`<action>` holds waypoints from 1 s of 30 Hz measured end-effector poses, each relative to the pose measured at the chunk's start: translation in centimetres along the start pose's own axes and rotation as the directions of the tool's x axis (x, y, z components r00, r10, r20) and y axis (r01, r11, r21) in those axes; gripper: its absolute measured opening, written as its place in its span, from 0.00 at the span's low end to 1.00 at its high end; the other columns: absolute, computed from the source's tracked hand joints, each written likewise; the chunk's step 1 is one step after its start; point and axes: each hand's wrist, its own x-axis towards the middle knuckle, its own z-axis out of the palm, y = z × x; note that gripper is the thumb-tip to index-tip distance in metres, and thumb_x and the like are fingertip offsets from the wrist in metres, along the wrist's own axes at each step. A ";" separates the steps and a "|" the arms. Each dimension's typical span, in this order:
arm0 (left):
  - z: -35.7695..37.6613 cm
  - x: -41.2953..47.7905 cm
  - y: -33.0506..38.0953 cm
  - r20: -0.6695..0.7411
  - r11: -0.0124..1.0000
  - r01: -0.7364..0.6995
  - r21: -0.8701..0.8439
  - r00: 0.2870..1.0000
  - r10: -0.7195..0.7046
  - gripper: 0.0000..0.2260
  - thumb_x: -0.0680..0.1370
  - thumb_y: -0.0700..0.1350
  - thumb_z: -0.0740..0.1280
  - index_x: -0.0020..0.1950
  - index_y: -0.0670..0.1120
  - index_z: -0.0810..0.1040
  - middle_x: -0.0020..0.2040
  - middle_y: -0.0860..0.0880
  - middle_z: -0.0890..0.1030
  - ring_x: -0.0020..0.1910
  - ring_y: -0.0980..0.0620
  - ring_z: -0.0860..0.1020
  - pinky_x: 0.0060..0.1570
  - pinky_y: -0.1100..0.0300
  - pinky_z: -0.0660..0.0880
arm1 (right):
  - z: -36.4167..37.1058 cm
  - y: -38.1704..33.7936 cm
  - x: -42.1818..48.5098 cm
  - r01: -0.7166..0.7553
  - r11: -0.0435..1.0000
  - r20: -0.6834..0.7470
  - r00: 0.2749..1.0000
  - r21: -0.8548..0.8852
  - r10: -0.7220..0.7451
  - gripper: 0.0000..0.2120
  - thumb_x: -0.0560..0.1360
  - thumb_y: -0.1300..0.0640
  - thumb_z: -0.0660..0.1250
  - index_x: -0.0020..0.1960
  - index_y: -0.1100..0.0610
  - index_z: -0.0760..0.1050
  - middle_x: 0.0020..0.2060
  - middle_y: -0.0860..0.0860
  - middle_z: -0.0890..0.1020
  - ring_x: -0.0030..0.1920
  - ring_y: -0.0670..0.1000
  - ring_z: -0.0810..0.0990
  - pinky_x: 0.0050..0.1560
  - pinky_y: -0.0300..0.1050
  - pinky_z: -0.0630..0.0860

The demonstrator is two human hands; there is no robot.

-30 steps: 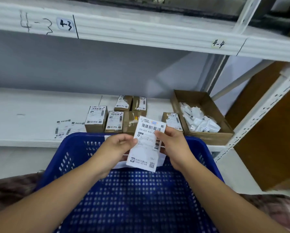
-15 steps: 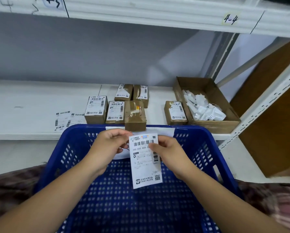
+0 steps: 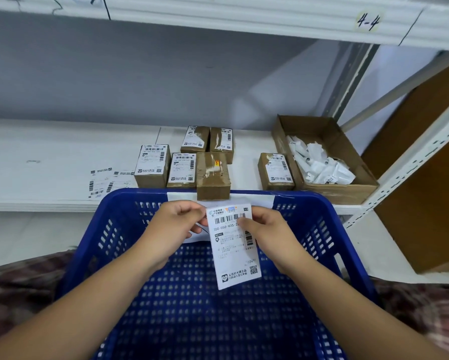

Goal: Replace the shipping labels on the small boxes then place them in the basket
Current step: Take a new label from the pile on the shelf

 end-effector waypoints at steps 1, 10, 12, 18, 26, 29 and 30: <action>0.0 -0.1 0.0 0.005 1.000 0.001 0.002 1.000 -0.001 0.10 0.79 0.42 0.62 0.44 0.46 0.82 0.34 0.54 0.83 0.35 0.56 0.76 0.39 0.62 0.71 | 0.0 0.0 -0.1 0.001 1.000 0.000 1.000 -0.003 -0.001 0.10 0.80 0.61 0.63 0.49 0.52 0.82 0.44 0.44 0.87 0.45 0.45 0.85 0.46 0.38 0.80; -0.3 -0.5 0.1 0.097 0.995 -0.026 0.093 0.995 0.017 0.09 0.78 0.37 0.64 0.41 0.41 0.82 0.31 0.52 0.81 0.28 0.62 0.75 0.31 0.73 0.70 | 0.0 0.2 -0.4 -0.017 0.999 0.001 1.000 -0.040 0.017 0.08 0.80 0.60 0.64 0.49 0.52 0.82 0.42 0.45 0.87 0.43 0.47 0.86 0.43 0.40 0.81; -0.2 -0.4 0.0 0.099 0.994 -0.025 0.102 0.995 0.015 0.08 0.78 0.37 0.64 0.42 0.40 0.82 0.33 0.50 0.81 0.28 0.63 0.75 0.30 0.73 0.70 | 0.0 0.1 -0.3 -0.018 0.999 -0.001 1.000 -0.043 0.018 0.09 0.80 0.60 0.64 0.49 0.52 0.82 0.42 0.45 0.87 0.42 0.47 0.86 0.42 0.40 0.81; -0.1 -0.1 -0.1 0.073 0.996 0.010 0.091 0.997 -0.017 0.10 0.80 0.41 0.62 0.44 0.44 0.82 0.35 0.51 0.81 0.31 0.58 0.76 0.31 0.73 0.71 | 0.0 0.2 -0.2 -0.018 0.998 -0.004 1.000 -0.057 0.018 0.09 0.80 0.59 0.63 0.49 0.51 0.81 0.42 0.45 0.87 0.41 0.47 0.86 0.43 0.41 0.81; -0.2 -0.4 -0.2 0.089 0.987 -0.038 0.157 0.996 0.024 0.08 0.78 0.39 0.64 0.44 0.44 0.82 0.35 0.51 0.82 0.29 0.64 0.76 0.31 0.73 0.71 | 0.0 0.4 -0.2 -0.022 0.997 -0.019 1.000 -0.079 0.021 0.09 0.80 0.59 0.63 0.49 0.52 0.82 0.42 0.45 0.87 0.42 0.47 0.86 0.44 0.43 0.82; -0.2 -0.4 -0.2 0.089 0.987 -0.034 0.160 0.996 0.019 0.08 0.78 0.38 0.63 0.43 0.44 0.81 0.35 0.51 0.81 0.29 0.63 0.76 0.32 0.73 0.71 | 0.0 0.4 -0.2 -0.023 0.995 -0.019 1.000 -0.092 0.021 0.08 0.80 0.59 0.63 0.50 0.53 0.82 0.42 0.46 0.87 0.42 0.47 0.85 0.44 0.42 0.82; -0.2 -0.4 -0.2 0.083 0.988 -0.032 0.152 0.996 0.019 0.08 0.78 0.38 0.63 0.43 0.44 0.81 0.35 0.51 0.81 0.29 0.63 0.76 0.32 0.73 0.71 | -0.1 0.4 -0.2 -0.026 0.995 -0.020 1.000 -0.095 0.024 0.08 0.80 0.59 0.63 0.50 0.54 0.82 0.43 0.46 0.87 0.42 0.47 0.85 0.44 0.43 0.82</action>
